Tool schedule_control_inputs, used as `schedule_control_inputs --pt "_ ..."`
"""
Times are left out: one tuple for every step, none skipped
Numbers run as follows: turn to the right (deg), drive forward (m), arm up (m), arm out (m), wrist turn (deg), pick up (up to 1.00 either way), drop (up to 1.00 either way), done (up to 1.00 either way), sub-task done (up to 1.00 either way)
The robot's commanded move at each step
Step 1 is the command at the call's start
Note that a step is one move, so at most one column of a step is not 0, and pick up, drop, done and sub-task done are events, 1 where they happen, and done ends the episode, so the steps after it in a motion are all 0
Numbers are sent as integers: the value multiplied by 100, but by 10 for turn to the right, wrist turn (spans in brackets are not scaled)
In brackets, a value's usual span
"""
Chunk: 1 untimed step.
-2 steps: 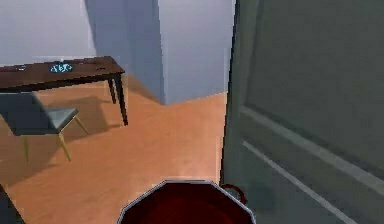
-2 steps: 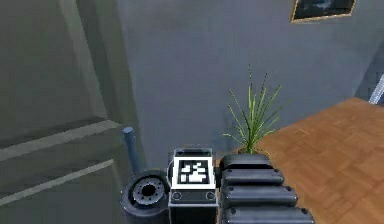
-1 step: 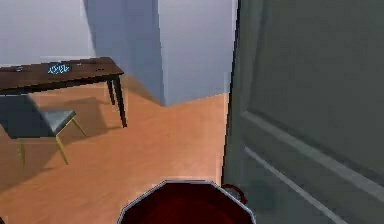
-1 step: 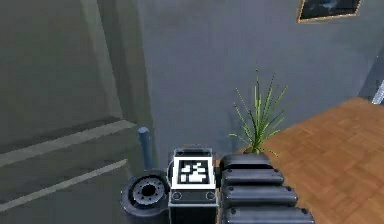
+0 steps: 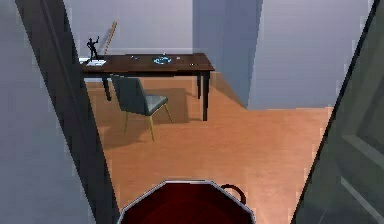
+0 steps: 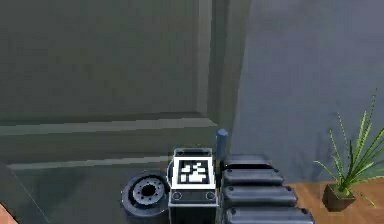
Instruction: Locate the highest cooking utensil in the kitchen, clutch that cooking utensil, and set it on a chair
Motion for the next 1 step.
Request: schedule_control_inputs --pt "-30 0 0 0 0 0 0 0 0"
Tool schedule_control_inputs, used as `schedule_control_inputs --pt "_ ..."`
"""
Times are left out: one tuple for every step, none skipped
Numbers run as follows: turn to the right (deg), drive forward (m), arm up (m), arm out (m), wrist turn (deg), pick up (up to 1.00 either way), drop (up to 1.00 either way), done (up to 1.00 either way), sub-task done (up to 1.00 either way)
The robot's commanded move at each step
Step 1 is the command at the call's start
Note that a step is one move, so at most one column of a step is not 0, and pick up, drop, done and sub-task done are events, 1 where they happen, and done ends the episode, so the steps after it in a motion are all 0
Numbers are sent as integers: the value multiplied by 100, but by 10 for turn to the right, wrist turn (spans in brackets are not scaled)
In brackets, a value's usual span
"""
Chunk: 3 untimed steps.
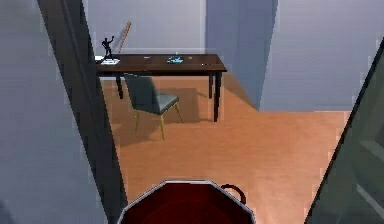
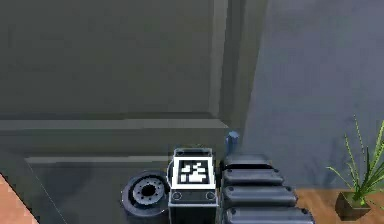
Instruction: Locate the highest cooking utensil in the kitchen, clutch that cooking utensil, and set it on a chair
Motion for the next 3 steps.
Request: schedule_control_inputs --pt "0 80 0 0 0 0 0 0 0" --pt "-420 0 0 0 0 0 0 0 0" --pt "0 30 0 0 0 0 0 0 0"
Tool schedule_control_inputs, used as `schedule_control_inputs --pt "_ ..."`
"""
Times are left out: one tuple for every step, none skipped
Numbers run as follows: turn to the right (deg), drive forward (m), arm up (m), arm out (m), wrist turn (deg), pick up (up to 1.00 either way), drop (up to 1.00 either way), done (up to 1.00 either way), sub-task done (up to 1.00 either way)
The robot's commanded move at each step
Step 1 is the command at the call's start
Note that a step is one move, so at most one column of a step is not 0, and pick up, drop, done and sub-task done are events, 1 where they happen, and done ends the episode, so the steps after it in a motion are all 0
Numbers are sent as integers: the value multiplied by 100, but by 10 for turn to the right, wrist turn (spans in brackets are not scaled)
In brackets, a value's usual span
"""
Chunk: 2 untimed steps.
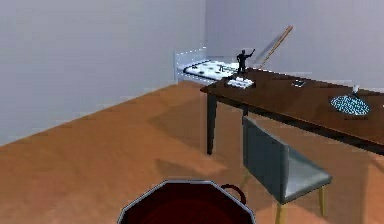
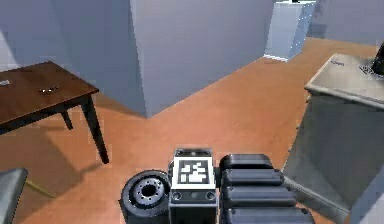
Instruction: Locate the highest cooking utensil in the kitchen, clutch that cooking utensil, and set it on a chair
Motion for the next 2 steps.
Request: schedule_control_inputs --pt "-30 0 0 0 0 0 0 0 0" --pt "0 100 0 0 0 0 0 0 0"
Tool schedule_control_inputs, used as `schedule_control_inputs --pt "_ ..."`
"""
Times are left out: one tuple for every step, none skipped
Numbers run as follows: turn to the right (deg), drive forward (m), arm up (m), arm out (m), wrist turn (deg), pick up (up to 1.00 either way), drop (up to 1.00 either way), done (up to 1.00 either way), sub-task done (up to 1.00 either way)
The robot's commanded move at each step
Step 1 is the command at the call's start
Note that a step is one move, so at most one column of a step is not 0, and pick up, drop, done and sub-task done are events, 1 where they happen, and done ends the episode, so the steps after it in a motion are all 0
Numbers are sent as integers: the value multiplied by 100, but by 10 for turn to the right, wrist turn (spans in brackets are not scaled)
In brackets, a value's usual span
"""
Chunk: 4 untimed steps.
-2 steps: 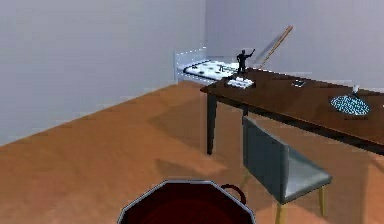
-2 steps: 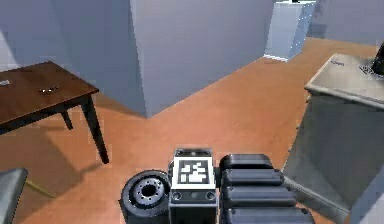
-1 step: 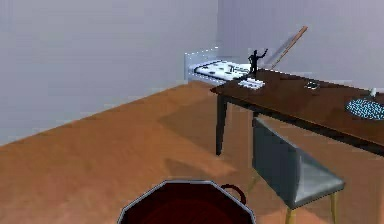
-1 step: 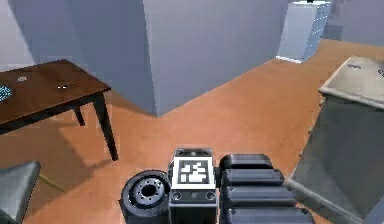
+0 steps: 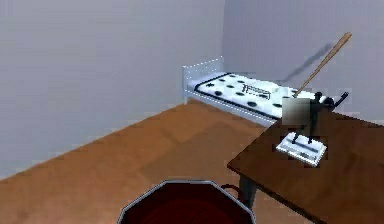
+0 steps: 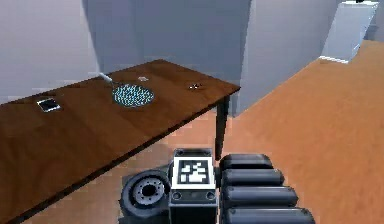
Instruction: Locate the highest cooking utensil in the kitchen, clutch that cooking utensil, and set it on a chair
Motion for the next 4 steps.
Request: schedule_control_inputs --pt "-60 0 0 0 0 0 0 0 0" --pt "0 20 0 0 0 0 0 0 0" --pt "-450 0 0 0 0 0 0 0 0" --pt "-450 0 0 0 0 0 0 0 0"
